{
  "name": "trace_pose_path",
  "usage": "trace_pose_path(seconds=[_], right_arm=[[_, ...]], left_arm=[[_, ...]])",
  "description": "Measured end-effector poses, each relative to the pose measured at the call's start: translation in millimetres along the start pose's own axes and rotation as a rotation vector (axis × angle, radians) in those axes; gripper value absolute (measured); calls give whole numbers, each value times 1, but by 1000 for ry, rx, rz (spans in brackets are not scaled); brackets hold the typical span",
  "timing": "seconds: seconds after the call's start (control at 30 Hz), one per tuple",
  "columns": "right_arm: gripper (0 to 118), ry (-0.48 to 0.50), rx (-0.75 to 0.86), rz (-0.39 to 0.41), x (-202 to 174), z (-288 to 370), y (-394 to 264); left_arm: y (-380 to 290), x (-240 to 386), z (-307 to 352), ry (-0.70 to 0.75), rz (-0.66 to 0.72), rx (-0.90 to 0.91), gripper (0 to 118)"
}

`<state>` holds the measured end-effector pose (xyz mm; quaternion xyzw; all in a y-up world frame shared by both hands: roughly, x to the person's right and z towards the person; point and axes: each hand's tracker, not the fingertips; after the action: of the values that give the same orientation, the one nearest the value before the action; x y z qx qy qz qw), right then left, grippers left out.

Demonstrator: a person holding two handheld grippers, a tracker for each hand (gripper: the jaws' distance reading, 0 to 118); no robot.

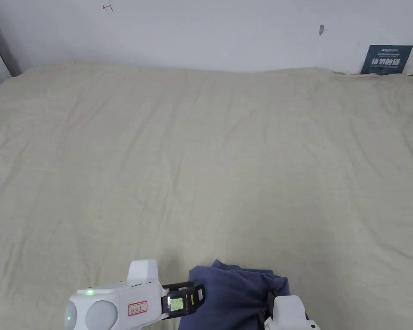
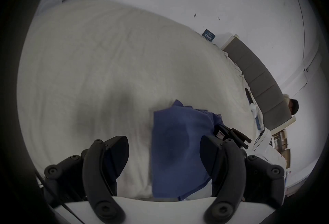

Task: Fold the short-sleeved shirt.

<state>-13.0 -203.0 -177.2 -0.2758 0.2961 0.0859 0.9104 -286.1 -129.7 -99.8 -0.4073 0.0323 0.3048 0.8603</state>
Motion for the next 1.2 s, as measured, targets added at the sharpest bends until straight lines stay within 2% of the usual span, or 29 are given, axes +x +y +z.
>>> trace_pose_path(seconds=[0.1, 0.17, 0.23, 0.3, 0.37, 0.43, 0.47, 0.5, 0.6, 0.77, 0.93, 1.2], right_arm=[[0, 10, -6, -6, 2, 0, 1], [0, 14, -10, -10, 3, 0, 1], [0, 18, -12, -12, 3, 0, 2], [0, 22, -15, -15, 4, 0, 2], [0, 30, -19, -19, 6, 0, 3], [0, 43, -27, -23, 8, 0, 6], [0, 49, -32, -24, 9, 0, 7], [0, 59, -40, -27, 11, -1, 9], [0, 87, -56, -35, 16, 3, 20], [0, 93, 62, -85, 30, 32, 57], [0, 60, 227, -86, 54, 69, 113], [0, -4, 390, -69, 84, 118, 177]], left_arm=[[2, 5, -13, -26, -16, -42, 88], [4, 9, -22, -31, -34, -76, 83], [5, 11, -33, -33, -36, -132, 66], [6, 10, -41, -29, -54, -163, 62], [7, 7, -44, -11, -72, -171, 49], [8, 5, -39, -16, -46, -183, 47], [7, 6, -35, -24, -37, -186, 42], [7, 6, -35, -28, -32, -194, 32], [6, 10, -40, -1, -55, -187, 20], [4, 25, -29, 32, -129, -144, 14], [27, 28, -5, 13, -140, -89, 11], [80, -10, 35, 151, -222, -38, 11]])
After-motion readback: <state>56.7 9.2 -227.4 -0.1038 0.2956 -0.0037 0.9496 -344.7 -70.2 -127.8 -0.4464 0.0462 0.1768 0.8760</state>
